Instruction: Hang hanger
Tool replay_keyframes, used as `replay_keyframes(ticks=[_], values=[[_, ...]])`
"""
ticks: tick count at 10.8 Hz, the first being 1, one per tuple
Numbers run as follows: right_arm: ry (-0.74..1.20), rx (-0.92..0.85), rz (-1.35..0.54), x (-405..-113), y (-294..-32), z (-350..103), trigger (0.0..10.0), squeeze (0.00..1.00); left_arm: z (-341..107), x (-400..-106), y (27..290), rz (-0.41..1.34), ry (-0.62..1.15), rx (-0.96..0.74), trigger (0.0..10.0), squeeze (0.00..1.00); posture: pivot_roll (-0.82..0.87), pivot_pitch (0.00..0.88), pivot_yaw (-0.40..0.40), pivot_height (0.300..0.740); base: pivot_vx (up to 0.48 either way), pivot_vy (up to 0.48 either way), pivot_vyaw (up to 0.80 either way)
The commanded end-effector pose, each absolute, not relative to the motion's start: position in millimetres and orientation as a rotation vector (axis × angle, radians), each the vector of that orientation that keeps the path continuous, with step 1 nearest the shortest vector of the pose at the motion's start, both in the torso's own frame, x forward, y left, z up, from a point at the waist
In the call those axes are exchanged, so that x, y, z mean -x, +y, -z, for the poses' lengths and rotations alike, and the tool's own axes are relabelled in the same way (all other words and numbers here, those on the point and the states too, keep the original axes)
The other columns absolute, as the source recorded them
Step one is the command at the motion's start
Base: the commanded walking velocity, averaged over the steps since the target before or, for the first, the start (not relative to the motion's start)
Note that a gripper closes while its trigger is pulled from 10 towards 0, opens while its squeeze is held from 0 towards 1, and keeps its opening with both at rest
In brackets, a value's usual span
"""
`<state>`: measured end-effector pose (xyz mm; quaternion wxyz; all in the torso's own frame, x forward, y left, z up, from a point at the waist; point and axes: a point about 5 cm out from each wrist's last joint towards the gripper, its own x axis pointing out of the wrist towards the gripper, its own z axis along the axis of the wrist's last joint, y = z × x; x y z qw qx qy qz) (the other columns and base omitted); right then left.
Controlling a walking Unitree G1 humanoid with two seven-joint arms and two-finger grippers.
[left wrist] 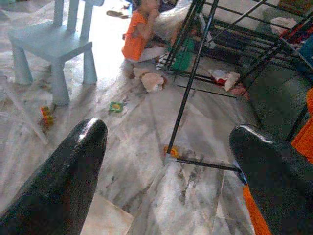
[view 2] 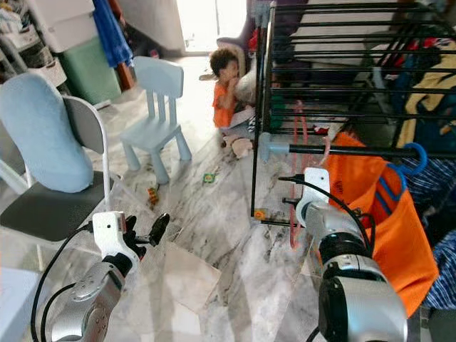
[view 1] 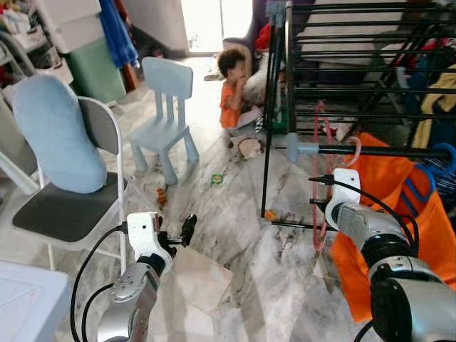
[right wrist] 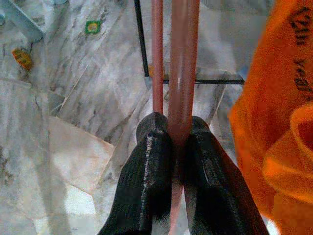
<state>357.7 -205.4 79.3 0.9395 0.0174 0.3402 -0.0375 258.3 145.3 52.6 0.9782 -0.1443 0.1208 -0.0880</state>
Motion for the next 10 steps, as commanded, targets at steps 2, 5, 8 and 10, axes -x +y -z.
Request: replay_keyframes(ticks=[2,5,8,10], values=[[0.708,0.021,-0.030,-361.1,-184.2,-77.4,10.0,0.00,-55.6,-257.5,147.9,0.170,0.239,0.286,10.0,0.00,-0.08,0.000,0.035,0.740,0.000,0.000,0.00],[0.745,0.052,-0.013,-353.9,-189.0,-65.4,10.0,0.00,-56.3,-256.5,150.6,0.157,0.238,0.284,10.0,0.00,-0.06,0.000,0.023,0.740,0.000,0.000,0.00],[0.761,0.013,0.067,-342.8,-203.6,-51.6,10.0,1.00,-54.9,-256.7,146.8,0.181,0.260,0.281,10.0,0.00,-0.08,0.000,0.047,0.740,0.000,0.000,0.00],[0.719,0.043,0.121,-344.2,-210.1,-54.7,10.0,1.00,-55.5,-257.9,146.8,0.190,0.263,0.276,10.0,0.00,-0.08,0.000,0.057,0.740,0.000,0.000,0.00]])
